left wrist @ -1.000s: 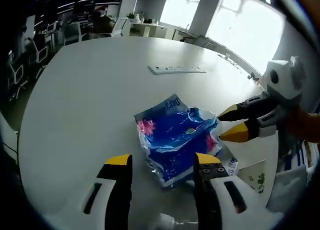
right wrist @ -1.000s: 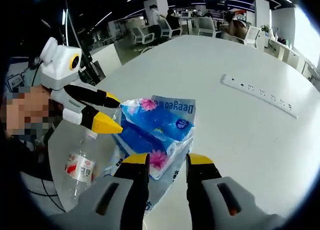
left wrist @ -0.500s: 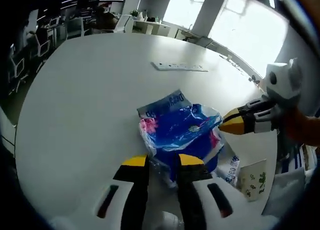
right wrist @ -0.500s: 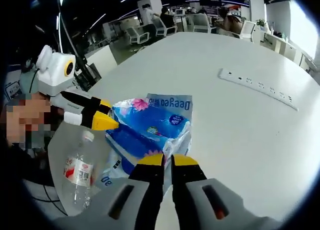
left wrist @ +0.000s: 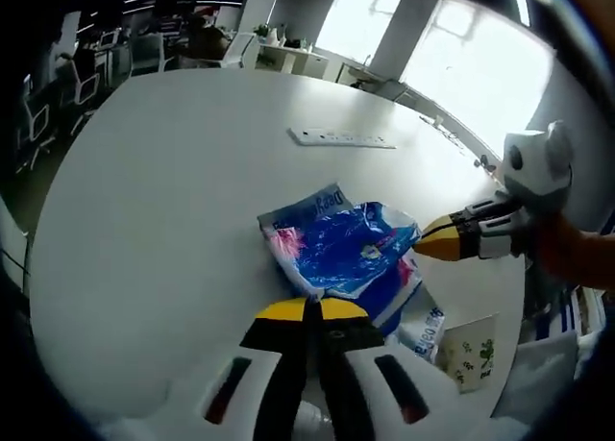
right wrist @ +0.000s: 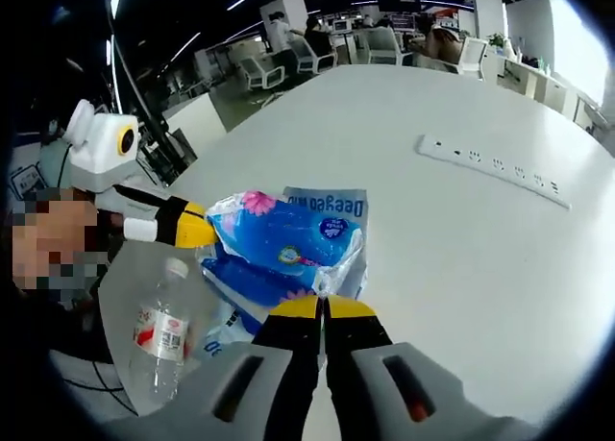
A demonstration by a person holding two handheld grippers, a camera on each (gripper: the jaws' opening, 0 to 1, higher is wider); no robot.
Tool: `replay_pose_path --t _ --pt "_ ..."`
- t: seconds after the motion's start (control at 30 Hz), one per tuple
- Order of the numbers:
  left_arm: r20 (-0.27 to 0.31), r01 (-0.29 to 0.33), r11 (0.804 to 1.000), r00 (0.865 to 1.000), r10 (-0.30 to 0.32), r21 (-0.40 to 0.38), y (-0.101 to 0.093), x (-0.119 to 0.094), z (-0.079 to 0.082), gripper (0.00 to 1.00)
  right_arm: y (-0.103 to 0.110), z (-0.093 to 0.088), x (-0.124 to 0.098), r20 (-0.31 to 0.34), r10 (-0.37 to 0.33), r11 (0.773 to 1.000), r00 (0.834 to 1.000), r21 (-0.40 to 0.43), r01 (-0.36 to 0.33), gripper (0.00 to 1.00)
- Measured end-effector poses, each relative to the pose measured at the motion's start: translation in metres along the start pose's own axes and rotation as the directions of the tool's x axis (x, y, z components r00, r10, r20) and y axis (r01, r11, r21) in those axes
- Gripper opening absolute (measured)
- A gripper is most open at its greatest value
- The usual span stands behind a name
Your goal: Arrange the tabletop items into an orderly group along one side of the table until the central work area is clear of visible clutter.
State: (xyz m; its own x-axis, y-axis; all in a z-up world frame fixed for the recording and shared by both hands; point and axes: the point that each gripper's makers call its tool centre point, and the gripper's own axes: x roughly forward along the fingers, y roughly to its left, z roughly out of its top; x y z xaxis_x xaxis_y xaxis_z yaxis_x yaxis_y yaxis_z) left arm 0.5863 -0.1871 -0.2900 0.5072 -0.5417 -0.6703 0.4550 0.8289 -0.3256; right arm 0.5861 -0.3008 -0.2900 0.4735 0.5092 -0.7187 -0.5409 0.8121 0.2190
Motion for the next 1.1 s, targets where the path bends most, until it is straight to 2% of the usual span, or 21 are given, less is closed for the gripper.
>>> replay_pose_path --t 0.17,0.43,0.77,1.1 --pt "0.027 0.004 1.0 1.0 -0.004 0.002 -0.009 -0.007 0.012 0.0 -0.002 0.008 -0.015 0.024 0.01 1.0 1.0 -0.003 -0.01 0.0" --pt "0.061 0.022 1.0 0.998 -0.023 0.009 -0.038 -0.014 0.03 0.0 -0.015 0.015 -0.047 0.052 0.006 1.0 0.999 -0.01 -0.005 0.0" --pt "0.089 0.065 0.997 0.994 -0.069 0.04 -0.091 -0.01 0.054 0.0 -0.044 0.011 -0.094 0.077 -0.022 1.0 0.997 -0.001 0.022 0.0" --pt "0.09 0.113 0.991 0.989 -0.119 0.068 -0.143 0.007 0.071 0.0 -0.079 0.004 -0.137 0.11 -0.068 0.997 0.992 0.037 0.064 0.0"
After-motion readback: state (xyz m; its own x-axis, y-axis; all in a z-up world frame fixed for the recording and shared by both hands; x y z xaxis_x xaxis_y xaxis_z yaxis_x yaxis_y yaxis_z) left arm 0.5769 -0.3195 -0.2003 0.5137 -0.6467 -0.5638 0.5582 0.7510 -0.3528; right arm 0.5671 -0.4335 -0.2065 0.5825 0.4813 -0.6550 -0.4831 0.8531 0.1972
